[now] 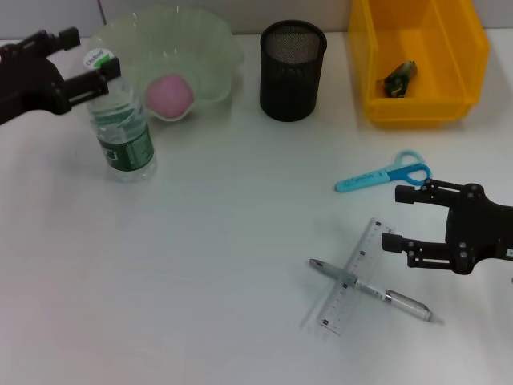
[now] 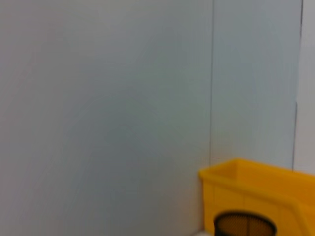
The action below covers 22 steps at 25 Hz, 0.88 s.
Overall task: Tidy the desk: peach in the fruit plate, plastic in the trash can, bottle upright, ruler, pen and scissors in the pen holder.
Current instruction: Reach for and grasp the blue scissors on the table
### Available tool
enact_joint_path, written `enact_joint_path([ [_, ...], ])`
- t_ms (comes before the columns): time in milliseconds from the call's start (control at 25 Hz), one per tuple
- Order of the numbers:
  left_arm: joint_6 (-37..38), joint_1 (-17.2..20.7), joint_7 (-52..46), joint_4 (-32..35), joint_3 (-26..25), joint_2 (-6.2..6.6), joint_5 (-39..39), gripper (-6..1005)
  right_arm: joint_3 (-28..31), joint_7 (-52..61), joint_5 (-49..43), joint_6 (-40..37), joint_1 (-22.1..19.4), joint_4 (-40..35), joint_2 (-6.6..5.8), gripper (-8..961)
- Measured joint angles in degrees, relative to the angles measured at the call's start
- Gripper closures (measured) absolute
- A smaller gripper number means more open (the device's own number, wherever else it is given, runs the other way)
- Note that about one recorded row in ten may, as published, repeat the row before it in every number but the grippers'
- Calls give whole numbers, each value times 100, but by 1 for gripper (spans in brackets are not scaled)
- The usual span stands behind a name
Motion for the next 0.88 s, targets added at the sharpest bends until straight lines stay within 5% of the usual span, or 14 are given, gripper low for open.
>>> enact_joint_path([
  [200, 569, 22, 244, -395, -249, 81, -816, 194, 0, -17, 0, 8, -5, 50, -1, 212],
  [480, 2227, -231, 83, -1280, -387, 382, -1205, 194, 4, -22, 5, 30, 23, 62, -8, 213],
  [880, 2723, -237, 433, -1711, 284, 266, -382, 194, 51, 14, 9, 42, 75, 62, -38, 214],
])
